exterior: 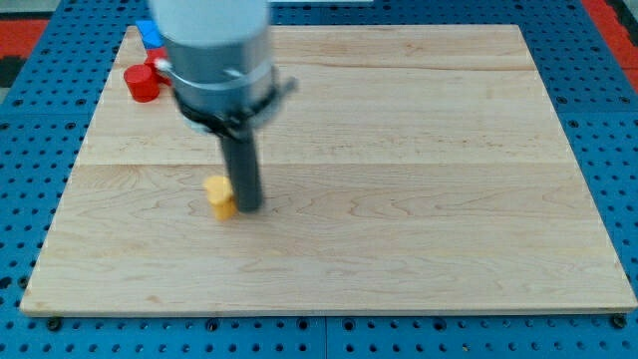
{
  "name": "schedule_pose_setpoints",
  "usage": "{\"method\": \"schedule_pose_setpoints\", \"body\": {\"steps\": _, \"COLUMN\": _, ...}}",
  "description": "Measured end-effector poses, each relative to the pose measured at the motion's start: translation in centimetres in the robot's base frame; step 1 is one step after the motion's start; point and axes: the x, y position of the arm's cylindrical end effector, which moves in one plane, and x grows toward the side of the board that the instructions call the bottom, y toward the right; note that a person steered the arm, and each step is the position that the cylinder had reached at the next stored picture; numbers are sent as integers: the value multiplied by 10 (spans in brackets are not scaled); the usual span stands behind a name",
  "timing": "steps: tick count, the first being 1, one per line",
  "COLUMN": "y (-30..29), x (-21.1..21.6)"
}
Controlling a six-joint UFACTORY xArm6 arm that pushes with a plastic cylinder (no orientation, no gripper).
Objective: Move yellow heart near yellow hexagon
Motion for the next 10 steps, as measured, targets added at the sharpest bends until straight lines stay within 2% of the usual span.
{"method": "schedule_pose_setpoints", "body": {"steps": 1, "y": -26, "x": -8}}
{"method": "schedule_pose_setpoints", "body": {"steps": 2, "y": 22, "x": 27}}
{"method": "schedule_pose_setpoints", "body": {"steps": 4, "y": -100, "x": 4}}
{"method": "schedule_pose_setpoints", "body": {"steps": 5, "y": -136, "x": -7}}
{"method": "schedule_pose_setpoints", "body": {"steps": 6, "y": -63, "x": -15}}
{"method": "schedule_pose_setpoints", "body": {"steps": 8, "y": -52, "x": -27}}
{"method": "schedule_pose_setpoints", "body": {"steps": 9, "y": -23, "x": -56}}
{"method": "schedule_pose_setpoints", "body": {"steps": 10, "y": -19, "x": -97}}
